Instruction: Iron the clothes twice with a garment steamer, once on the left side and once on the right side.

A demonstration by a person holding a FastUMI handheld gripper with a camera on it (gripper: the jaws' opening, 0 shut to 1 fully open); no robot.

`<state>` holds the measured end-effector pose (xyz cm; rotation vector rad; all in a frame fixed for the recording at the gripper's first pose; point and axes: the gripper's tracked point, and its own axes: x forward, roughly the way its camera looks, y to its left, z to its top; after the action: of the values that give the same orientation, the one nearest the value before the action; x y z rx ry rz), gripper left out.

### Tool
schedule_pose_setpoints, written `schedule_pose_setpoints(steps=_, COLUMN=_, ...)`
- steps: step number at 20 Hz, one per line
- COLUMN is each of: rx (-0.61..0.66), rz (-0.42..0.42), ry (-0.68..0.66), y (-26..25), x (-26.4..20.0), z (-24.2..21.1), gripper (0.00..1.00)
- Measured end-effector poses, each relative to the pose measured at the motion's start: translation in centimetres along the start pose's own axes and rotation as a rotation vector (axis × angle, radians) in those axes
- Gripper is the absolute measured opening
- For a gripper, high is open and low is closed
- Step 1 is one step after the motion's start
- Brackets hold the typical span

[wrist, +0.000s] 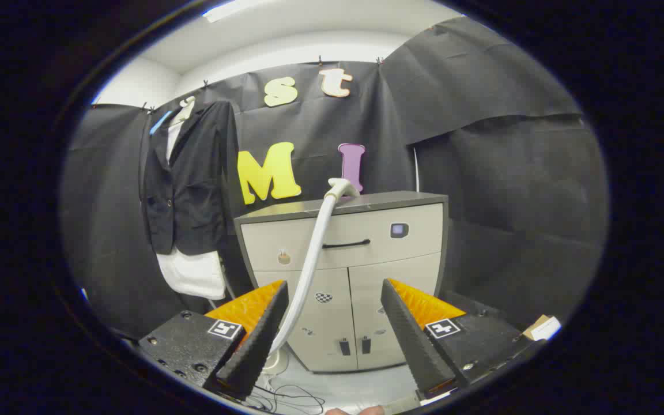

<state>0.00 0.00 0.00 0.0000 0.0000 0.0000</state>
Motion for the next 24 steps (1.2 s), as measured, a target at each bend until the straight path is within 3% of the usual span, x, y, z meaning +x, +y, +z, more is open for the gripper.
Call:
schedule_pose_setpoints(steps=5, rx=-0.011, rz=-0.061, ry=0.025, y=-2.0, x=-0.3, z=-0.9, gripper=1.0)
schedule_pose_setpoints(steps=24, rx=0.011, rz=-0.103, ry=0.043, y=0.2, x=1.9, z=-1.1, gripper=1.0)
